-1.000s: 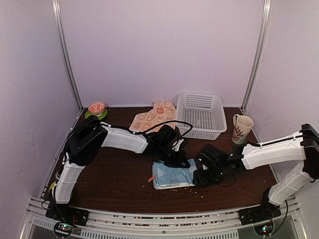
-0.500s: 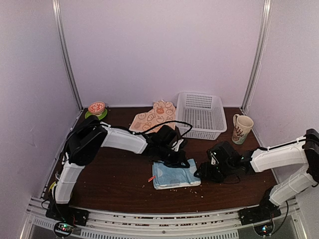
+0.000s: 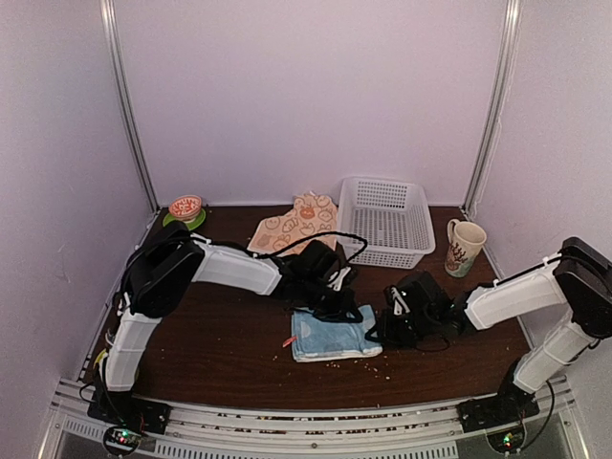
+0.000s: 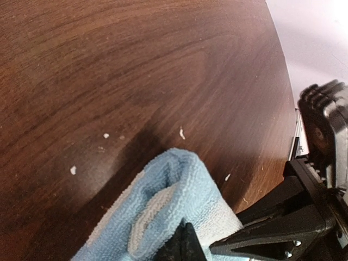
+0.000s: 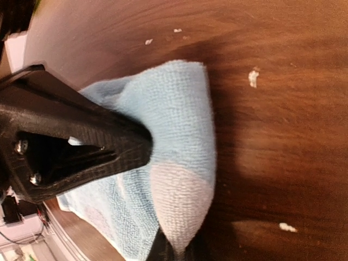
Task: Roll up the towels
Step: Roll the towel at the center of the board.
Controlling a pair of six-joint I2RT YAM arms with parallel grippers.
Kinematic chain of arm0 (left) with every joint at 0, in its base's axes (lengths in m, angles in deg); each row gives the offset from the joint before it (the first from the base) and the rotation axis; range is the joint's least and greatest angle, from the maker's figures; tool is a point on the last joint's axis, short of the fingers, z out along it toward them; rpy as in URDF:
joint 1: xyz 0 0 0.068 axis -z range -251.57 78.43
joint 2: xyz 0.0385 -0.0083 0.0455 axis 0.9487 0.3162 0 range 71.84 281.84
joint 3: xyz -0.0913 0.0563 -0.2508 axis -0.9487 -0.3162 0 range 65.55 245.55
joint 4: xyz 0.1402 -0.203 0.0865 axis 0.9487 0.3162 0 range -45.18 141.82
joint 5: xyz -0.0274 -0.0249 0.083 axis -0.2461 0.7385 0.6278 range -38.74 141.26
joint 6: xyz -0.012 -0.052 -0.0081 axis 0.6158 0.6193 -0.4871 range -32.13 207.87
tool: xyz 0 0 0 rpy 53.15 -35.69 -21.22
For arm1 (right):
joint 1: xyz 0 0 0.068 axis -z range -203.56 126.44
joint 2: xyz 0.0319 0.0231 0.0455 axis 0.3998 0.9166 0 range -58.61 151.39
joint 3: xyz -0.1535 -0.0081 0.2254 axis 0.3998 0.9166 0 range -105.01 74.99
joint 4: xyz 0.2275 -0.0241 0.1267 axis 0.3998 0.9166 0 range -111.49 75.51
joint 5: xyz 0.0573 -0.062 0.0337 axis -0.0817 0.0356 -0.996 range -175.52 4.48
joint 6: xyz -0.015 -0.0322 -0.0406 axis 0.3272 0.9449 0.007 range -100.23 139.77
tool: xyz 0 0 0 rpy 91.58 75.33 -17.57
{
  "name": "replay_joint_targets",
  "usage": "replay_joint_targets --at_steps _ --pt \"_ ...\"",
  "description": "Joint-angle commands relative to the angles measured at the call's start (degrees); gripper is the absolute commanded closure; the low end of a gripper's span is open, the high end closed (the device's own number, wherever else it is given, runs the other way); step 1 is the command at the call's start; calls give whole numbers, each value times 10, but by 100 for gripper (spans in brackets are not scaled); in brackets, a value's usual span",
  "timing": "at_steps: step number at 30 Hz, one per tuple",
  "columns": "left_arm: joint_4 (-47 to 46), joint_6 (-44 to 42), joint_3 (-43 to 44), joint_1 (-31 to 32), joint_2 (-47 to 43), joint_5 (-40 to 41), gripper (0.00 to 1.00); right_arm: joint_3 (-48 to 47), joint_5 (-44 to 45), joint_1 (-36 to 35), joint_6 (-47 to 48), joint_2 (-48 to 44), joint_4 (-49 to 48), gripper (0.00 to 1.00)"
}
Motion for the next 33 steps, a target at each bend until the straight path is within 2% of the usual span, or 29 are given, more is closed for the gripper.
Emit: replay_joint_targets --at_steps 1,5,8,14,24,29,33 --pt "33 -12 -24 -3 -37 15 98 -32 67 -1 65 -5 161 100" --pt "43 -23 -50 -3 -85 22 78 -93 149 -1 129 -15 323 100" --pt "43 -28 -85 -3 -132 32 72 -129 204 -2 166 -17 410 100" --pt "33 -24 -160 -4 -214 76 72 -199 310 -24 187 -3 521 100" --pt "28 -27 -206 -4 -243 101 73 -335 492 -117 150 140 667 100" --pt "23 -28 -221 -5 -250 105 74 -366 518 -144 134 174 692 100" --pt "21 -31 -222 -6 -250 105 74 -370 486 -162 131 174 667 100"
